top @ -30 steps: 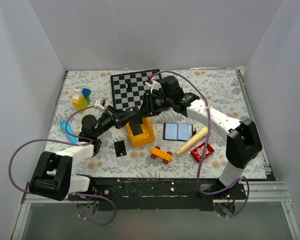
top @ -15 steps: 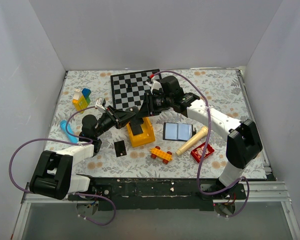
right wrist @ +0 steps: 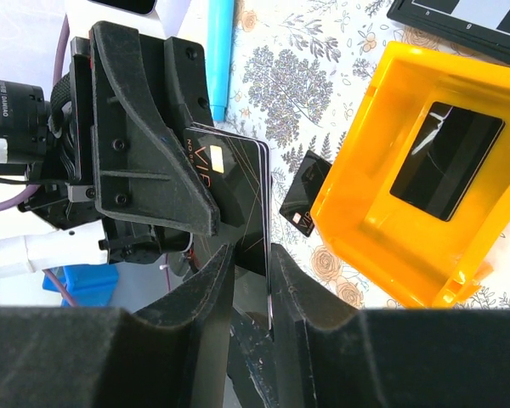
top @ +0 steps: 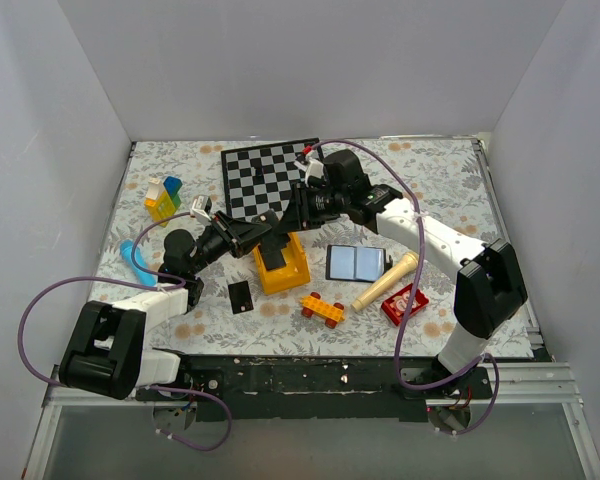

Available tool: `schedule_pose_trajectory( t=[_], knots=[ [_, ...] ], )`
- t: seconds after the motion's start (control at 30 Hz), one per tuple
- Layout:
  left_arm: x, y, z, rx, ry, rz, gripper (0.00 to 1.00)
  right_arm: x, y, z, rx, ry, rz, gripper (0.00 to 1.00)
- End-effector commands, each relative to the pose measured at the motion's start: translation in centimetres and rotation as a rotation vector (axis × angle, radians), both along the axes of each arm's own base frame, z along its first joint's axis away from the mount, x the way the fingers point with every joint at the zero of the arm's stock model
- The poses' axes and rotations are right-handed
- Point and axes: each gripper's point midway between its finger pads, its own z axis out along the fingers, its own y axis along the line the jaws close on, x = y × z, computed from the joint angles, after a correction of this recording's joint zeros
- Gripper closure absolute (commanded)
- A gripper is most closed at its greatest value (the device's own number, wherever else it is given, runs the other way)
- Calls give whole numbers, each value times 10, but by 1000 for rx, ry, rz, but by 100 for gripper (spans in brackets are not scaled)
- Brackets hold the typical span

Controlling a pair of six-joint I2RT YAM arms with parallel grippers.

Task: Put the credit cards into the card holder
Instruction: Pick up the credit card from the storage box.

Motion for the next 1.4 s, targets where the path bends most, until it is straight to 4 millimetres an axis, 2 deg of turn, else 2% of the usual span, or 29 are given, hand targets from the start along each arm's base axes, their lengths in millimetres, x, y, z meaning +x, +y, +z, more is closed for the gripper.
schedule_pose_trajectory(
  t=[0.0, 0.2, 0.37, 0.57, 0.87, 0.93, 1.17, 1.37],
  knots=[
    [-5, 1, 13, -16, -58, -7, 84, 6, -9, 12, 6, -44, -37, 69],
    [-4, 1, 12, -16, -57, -4, 87, 6, -10, 11, 8, -41, -39, 67],
    [-4, 1, 10, -16, -54, -6, 100, 6, -11, 11, 15, -38, -41, 67],
    [-5, 2, 11, -9, -84, 0, 100, 3, -13, 17, 45, -29, -36, 68],
    [-4, 6, 21, 81, -244, 44, 100, -8, -15, 34, 140, -5, 15, 50],
    [-4, 7, 23, 106, -269, 53, 100, -11, -17, 38, 159, 1, 21, 48],
    [-3, 8, 32, 158, -321, 67, 100, -16, -17, 50, 225, 11, 51, 59],
    [-4, 7, 32, 128, -314, 60, 100, -17, -14, 52, 246, 25, 68, 67]
  ],
)
